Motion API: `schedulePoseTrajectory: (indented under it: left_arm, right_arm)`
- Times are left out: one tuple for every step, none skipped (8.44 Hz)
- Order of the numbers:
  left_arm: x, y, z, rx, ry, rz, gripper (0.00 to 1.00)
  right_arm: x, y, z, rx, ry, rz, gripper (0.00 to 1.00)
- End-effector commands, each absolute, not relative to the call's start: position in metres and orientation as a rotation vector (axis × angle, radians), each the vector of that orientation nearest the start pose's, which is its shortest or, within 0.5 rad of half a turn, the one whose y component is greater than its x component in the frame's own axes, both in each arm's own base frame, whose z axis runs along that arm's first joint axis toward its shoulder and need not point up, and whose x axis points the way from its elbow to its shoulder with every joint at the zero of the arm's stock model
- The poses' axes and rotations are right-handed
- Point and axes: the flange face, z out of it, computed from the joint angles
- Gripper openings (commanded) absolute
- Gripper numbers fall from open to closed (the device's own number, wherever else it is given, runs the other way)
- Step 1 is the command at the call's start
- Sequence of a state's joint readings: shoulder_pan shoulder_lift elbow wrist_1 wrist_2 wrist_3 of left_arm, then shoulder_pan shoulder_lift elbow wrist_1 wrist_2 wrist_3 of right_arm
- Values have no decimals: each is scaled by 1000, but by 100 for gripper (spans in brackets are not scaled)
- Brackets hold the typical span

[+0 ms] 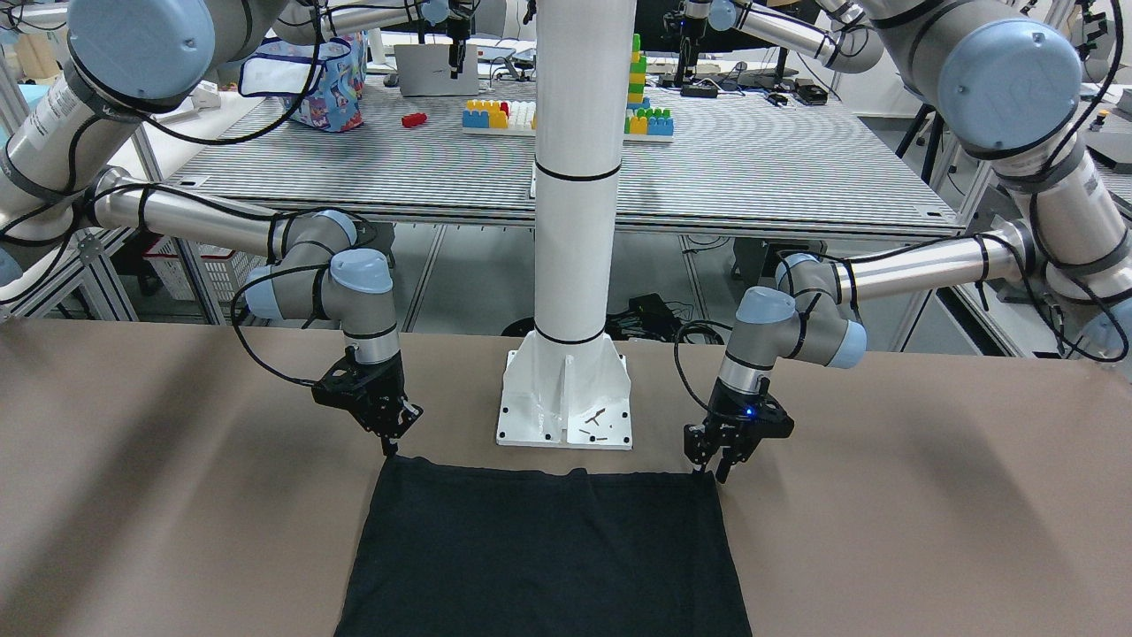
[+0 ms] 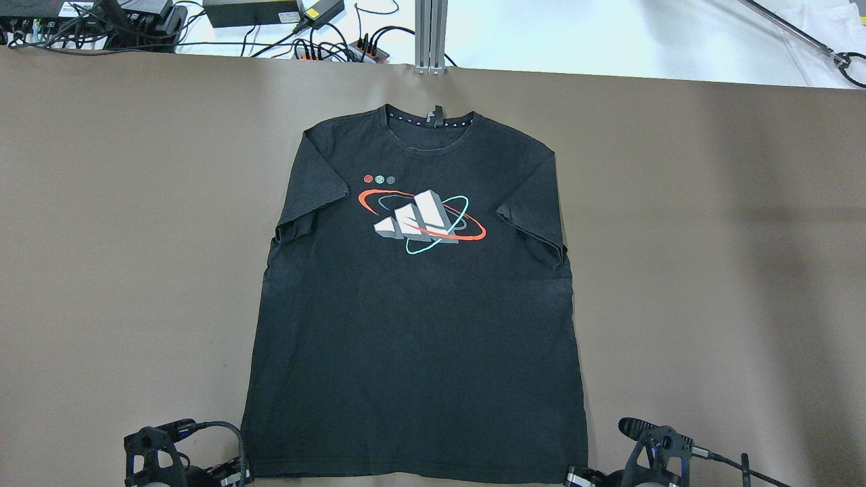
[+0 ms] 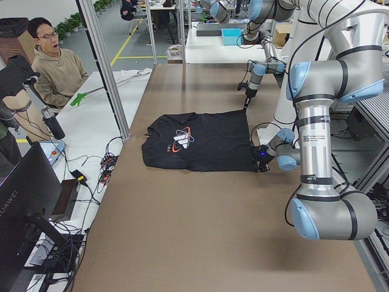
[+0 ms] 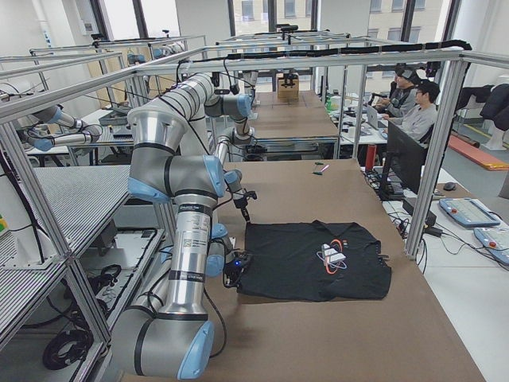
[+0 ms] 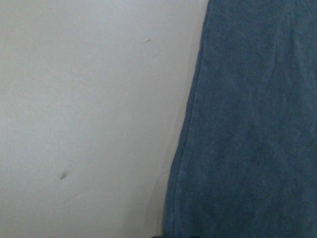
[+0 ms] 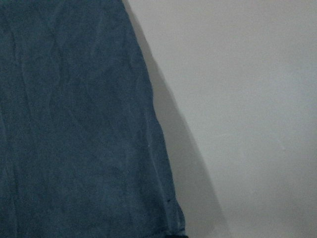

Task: Fold clothes
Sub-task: 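Grasp the hem corners nearest the robot with both grippers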

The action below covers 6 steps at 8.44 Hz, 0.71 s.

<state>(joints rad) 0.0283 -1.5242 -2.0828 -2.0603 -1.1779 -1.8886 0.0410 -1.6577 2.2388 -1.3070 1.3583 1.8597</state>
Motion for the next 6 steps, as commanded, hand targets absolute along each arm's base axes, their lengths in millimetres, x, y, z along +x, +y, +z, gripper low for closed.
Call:
schedulePoseTrajectory:
  left_arm:
    - [467, -158, 383, 185, 999, -454, 0]
    - [454, -158, 369, 169, 1024, -454, 0]
    - [422, -157, 347, 123, 1062, -444, 0]
    - [396, -173, 316, 74, 1121, -451, 0]
    - [388, -216, 306, 26, 1131, -481, 0]
    - [394, -270, 287, 26, 1104, -472, 0]
  right_arm:
    - [-423, -173, 357, 99, -873, 396, 0]
    - [-420, -174, 354, 98, -880, 398, 0]
    - [-416, -176, 341, 99, -908, 394, 0]
    - [-418, -202, 317, 132, -950, 376, 0]
    - [-424, -239, 309, 101, -955, 351, 0]
    - [-410, -283, 308, 42, -959, 373, 0]
